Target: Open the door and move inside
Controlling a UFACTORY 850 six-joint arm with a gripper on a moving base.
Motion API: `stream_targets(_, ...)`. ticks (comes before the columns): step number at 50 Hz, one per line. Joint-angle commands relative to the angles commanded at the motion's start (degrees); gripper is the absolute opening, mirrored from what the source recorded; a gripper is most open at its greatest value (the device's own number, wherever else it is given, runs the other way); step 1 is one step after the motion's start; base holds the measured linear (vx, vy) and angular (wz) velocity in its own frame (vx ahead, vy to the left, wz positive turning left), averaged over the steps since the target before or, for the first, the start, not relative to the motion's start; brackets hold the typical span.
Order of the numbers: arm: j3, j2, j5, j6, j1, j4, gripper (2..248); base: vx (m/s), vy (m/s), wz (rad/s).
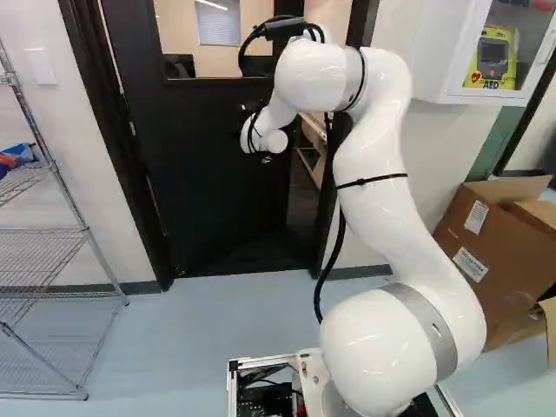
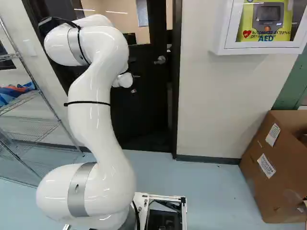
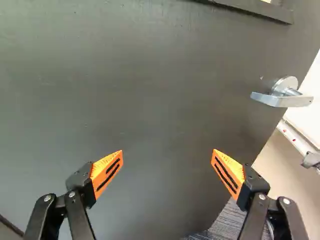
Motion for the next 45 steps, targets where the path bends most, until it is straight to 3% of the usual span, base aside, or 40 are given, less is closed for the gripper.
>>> stream_targets(45,16.8,12.9,0.0,0.0,-0.3,0.1,247,0.000,0.000,0.000)
